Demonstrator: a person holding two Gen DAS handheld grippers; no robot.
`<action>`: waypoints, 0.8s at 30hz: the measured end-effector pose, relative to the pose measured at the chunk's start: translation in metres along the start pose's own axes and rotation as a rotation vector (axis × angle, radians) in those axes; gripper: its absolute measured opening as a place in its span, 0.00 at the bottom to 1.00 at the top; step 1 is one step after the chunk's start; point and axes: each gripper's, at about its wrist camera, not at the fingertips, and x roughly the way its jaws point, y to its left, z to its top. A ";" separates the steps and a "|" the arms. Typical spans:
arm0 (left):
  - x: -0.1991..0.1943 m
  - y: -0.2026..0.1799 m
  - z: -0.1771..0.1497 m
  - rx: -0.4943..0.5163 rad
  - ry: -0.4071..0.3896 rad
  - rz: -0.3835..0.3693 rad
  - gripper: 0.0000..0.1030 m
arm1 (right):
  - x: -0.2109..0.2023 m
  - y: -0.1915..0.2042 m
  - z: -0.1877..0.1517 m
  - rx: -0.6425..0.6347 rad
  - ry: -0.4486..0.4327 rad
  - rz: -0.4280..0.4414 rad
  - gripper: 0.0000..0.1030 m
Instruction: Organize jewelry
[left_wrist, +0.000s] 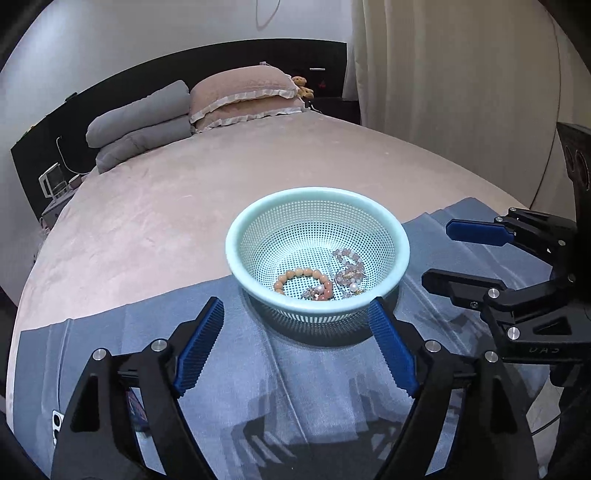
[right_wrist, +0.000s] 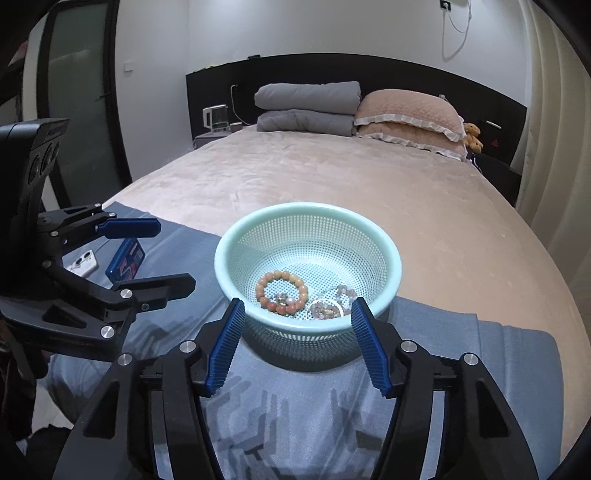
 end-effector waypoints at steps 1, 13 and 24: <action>-0.005 -0.001 -0.003 -0.003 -0.004 0.004 0.80 | -0.005 0.002 -0.001 0.005 -0.003 -0.004 0.60; -0.065 -0.010 -0.039 -0.032 -0.069 0.062 0.94 | -0.065 0.027 -0.035 0.064 -0.056 -0.043 0.77; -0.094 -0.024 -0.090 -0.061 -0.075 0.072 0.94 | -0.091 0.054 -0.075 0.147 -0.086 -0.102 0.86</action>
